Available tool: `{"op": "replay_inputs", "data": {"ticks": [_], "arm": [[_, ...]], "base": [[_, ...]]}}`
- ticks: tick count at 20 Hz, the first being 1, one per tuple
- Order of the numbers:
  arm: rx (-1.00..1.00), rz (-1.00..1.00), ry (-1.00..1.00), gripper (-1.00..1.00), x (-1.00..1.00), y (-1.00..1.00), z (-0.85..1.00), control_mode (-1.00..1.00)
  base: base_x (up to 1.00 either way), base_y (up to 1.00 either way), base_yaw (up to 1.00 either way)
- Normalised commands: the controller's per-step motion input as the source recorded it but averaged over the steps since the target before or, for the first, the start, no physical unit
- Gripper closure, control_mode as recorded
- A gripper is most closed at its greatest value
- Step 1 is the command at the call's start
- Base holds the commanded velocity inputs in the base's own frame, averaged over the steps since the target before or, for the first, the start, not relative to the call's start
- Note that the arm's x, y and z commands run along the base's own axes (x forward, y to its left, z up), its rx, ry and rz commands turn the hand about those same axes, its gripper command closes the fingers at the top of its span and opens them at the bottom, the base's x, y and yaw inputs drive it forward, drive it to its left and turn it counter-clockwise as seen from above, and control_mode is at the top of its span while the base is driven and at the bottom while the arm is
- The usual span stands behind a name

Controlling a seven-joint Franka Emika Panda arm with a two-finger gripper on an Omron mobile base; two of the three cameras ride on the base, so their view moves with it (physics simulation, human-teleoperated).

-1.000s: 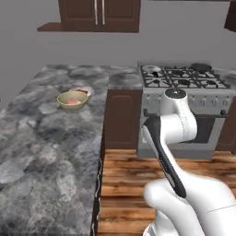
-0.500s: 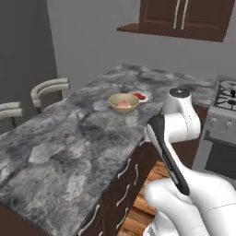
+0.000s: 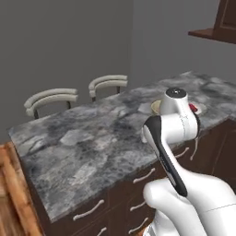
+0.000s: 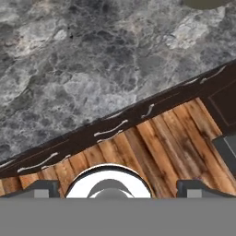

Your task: Place one of the steaks on the plate and the other in the bowl. Then place the bowl in the fridge.

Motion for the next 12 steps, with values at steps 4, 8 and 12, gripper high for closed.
{"op": "replay_inputs", "data": {"ticks": [4, 8, 12], "arm": [[0.0, 0.0, 0.0, -1.0, 0.0, 0.0, 0.0, 1.0], [0.0, 0.0, 0.0, -1.0, 0.0, 0.0, 0.0, 1.0], [0.0, 0.0, 0.0, -1.0, 0.0, 0.0, 0.0, 1.0]], "base": [[0.43, -0.83, 0.04], [0.55, -0.67, 0.0], [0.63, -0.61, 0.0]]}}
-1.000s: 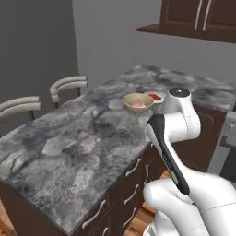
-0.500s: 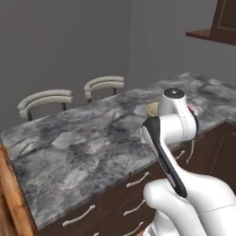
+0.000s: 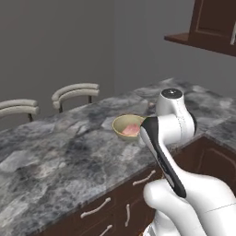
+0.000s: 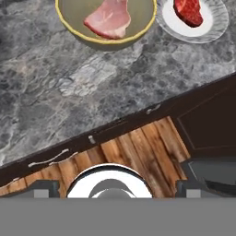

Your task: Place one of the steaks on the plate and the other in the bowl. Then place the bowl in the fridge.

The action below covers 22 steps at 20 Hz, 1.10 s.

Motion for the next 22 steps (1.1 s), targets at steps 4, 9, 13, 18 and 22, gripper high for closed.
{"op": "replay_inputs", "data": {"ticks": [4, 9, 13, 18, 22], "arm": [[0.0, 0.0, 0.0, -1.0, 0.0, 0.0, 0.0, 1.0], [0.0, 0.0, 0.0, -1.0, 0.0, 0.0, 0.0, 1.0], [0.0, 0.0, 0.0, -1.0, 0.0, 0.0, 0.0, 1.0], [0.01, 0.03, 0.0, -1.0, 0.18, -0.01, 0.0, -1.0], [0.04, -0.08, -0.03, -1.0, 0.51, -0.04, 0.12, -1.0]], "base": [[0.72, -0.19, 0.13], [0.49, 0.0, 0.16], [0.62, 0.05, 0.17], [0.16, 0.01, 0.05], [0.0, 0.0, 0.0]]}}
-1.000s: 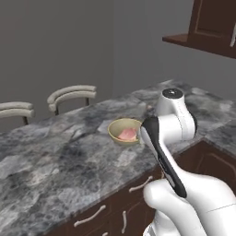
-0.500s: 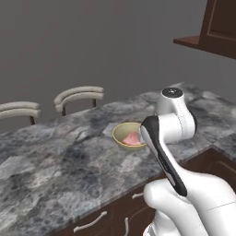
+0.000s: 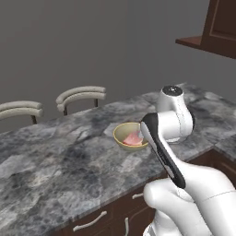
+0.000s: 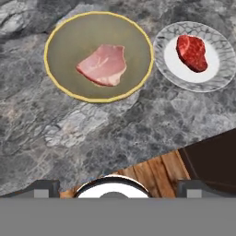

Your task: Place one of the steaks on the plate and the other in the bowl. Then place the bowl in the fridge.

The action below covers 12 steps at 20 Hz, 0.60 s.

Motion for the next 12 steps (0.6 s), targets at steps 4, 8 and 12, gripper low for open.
{"op": "replay_inputs", "data": {"ticks": [4, 8, 12], "arm": [[0.28, -0.59, 0.15, -1.0, 0.14, -0.61, 0.17, -1.0], [0.53, -0.63, -0.01, -1.0, 0.0, -0.28, 0.02, -1.0], [0.1, -0.15, -0.04, -1.0, 0.08, 0.0, -0.24, -1.0]], "base": [[0.0, 0.0, 0.0], [0.0, 0.0, 0.0], [0.0, 0.0, 0.0]]}}
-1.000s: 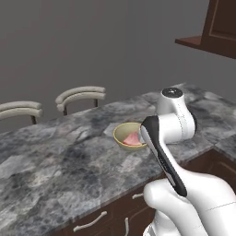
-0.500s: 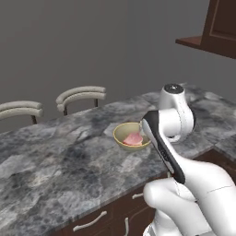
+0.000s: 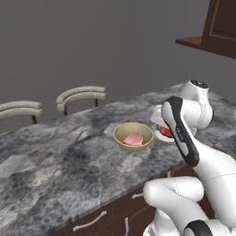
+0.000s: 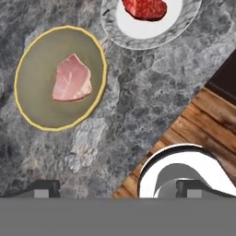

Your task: Place one of the steaks on the plate and the other in the bowl. Then place the bowl in the fridge.

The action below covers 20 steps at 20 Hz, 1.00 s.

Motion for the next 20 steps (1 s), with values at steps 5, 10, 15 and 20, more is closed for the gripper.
{"op": "replay_inputs", "data": {"ticks": [5, 10, 15, 20], "arm": [[0.0, 0.0, -0.06, -1.0, 0.51, 0.0, -0.19, -1.0], [-0.02, 0.0, -0.17, -1.0, 0.5, -0.16, -0.56, -1.0], [-0.03, 0.0, 0.0, -1.0, 0.41, -0.06, -0.31, -1.0], [-0.01, 0.0, 0.06, -1.0, 0.52, 0.0, -0.03, -1.0]], "base": [[0.0, 0.0, 0.0], [0.0, 0.0, 0.0], [0.0, 0.0, 0.0], [0.0, 0.0, 0.0]]}}
